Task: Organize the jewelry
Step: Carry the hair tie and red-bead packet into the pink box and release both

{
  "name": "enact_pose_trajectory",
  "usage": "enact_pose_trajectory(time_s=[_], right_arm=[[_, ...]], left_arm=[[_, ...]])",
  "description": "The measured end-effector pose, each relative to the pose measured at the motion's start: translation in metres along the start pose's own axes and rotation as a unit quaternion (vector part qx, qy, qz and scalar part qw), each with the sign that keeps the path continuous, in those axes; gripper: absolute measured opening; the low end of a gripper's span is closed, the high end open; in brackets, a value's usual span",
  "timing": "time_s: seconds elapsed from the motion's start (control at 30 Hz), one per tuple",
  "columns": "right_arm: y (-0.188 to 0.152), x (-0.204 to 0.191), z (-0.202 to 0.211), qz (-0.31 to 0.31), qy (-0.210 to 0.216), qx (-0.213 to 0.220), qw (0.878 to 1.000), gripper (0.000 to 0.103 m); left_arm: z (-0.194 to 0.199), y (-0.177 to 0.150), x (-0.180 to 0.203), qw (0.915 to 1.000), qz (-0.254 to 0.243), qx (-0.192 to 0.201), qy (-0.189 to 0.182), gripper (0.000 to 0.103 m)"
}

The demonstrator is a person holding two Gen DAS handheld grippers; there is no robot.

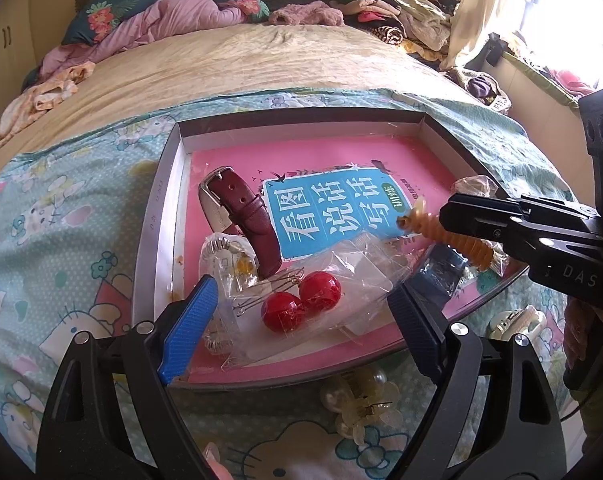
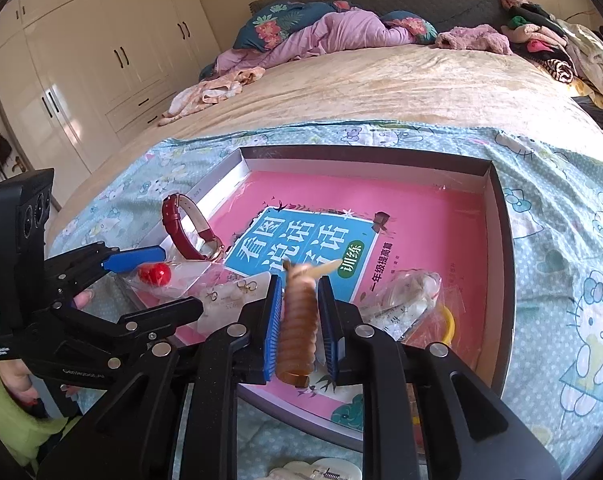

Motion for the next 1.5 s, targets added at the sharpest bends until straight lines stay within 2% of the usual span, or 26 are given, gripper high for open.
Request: enact_pose_trajectory(time_s=[0.03,0.07,0.2,0.23,0.27,0.33,0.5,0.63,0.83,1.1,1.33,1.43,1.5], right_arm=[[0.0,-0.001,0.004,0.0,-0.001,0.005,1.0,0.031],[0.001,-0.002,0.008,0.001,-0.002,0.009,1.0,0.034],[0.0,-0.006,0.028,0.002,-0.006,0.024,1.0,0.043],[-0.001,-0.007,0.033,0.002,-0.006,0.028,1.0,0.048],[-0.002,-0.009,0.039,0.002,-0.006,0.031,0.999,0.051],[-0.005,-0.012,0.048,0.005,-0.01,0.036,0.999,0.061],[-0.02,-0.016,0.067,0.017,-0.027,0.032,0.999,0.075],[-0.04,-0.015,0.072,0.008,-0.032,0.019,0.999,0.082],[-0.07,-0.015,0.066,-0.011,-0.032,-0.005,0.999,0.084],[-0.1,-0.013,0.056,-0.037,-0.029,-0.021,0.999,0.085],[-0.11,-0.012,0.045,-0.042,-0.037,-0.019,0.998,0.089],[-0.109,-0.012,0.041,-0.036,-0.043,-0.015,0.998,0.089],[-0.109,-0.01,0.035,-0.038,-0.045,-0.017,0.998,0.089]], left_arm=[[0.0,0.0,0.0,1.0,0.001,0.0,-0.002,0.079],[0.001,0.0,0.001,1.0,0.001,0.0,-0.003,0.079],[0.006,-0.003,0.003,1.0,0.0,0.0,-0.006,0.079],[0.008,-0.003,0.003,1.0,0.0,0.002,-0.007,0.081],[0.01,-0.003,0.004,1.0,0.0,0.004,-0.007,0.087],[0.016,-0.003,0.004,1.0,0.001,0.008,-0.006,0.089],[0.029,-0.005,0.005,0.9999,-0.001,0.017,-0.003,0.089],[0.041,-0.01,0.006,0.9997,-0.001,0.023,-0.003,0.089],[0.055,-0.03,0.004,0.9998,0.008,0.017,-0.012,0.089],[0.039,-0.067,0.006,0.9988,0.025,-0.033,-0.025,0.089],[0.019,-0.071,0.013,0.9956,0.055,-0.062,-0.044,0.089],[0.013,-0.068,0.014,0.9955,0.061,-0.062,-0.036,0.089],[0.011,-0.066,0.014,0.9959,0.063,-0.059,-0.028,0.083]])
Point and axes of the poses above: each gripper's, at about its wrist camera, not at the fingertips, and z roughly against the way its jaws point, x to its right, y to its top, the point moved 9 cm from there along -z, roughly the way its jaws point, and after that the axes turned 14 degrees about y, right-handed, at the moved point
